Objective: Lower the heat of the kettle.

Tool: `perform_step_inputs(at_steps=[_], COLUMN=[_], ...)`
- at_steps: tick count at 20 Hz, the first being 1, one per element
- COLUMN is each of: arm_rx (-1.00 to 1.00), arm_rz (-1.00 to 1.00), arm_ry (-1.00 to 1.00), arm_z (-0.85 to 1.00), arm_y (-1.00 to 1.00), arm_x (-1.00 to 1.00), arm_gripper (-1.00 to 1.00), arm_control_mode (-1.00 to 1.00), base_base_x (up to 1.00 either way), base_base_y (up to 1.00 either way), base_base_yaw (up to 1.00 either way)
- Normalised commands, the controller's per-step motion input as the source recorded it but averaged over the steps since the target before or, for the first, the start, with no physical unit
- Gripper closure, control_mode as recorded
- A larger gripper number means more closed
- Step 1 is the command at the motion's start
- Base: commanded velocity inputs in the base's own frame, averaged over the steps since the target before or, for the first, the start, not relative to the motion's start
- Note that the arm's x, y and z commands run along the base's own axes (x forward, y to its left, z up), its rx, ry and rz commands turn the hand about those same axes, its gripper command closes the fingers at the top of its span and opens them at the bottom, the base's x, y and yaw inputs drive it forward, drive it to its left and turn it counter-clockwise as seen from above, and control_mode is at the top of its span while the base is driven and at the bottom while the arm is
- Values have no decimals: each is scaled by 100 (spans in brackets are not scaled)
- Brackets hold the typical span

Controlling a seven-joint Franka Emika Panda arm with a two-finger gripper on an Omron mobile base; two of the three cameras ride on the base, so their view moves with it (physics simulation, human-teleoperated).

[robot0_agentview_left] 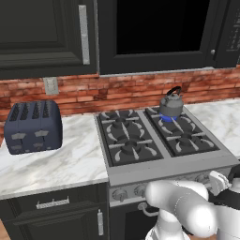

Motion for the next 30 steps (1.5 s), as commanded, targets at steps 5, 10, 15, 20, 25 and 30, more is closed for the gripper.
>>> perform_step_inputs(at_steps=[5, 10, 15, 20, 25, 30], arm_rx=[3, 3, 3, 1, 1, 1], arm_rz=[1, 2, 5, 3, 2, 0], arm_ry=[-5, -7, -11, -7, -1, 0], arm_z=[-17, -15, -18, -16, -4, 0], arm_y=[-2, -5, -23, -29, -26, -15], arm_x=[14, 13, 2, 0, 0, 0], arm_gripper=[-100, -100, -100, -100, -100, -100], arm_control_mode=[-100, -100, -100, -100, -100, -100], base_base_x=[0, 0, 0, 0, 0, 0], base_base_y=[0, 0, 0, 0, 0, 0], base_base_yaw=[0, 0, 0, 0, 0, 0])
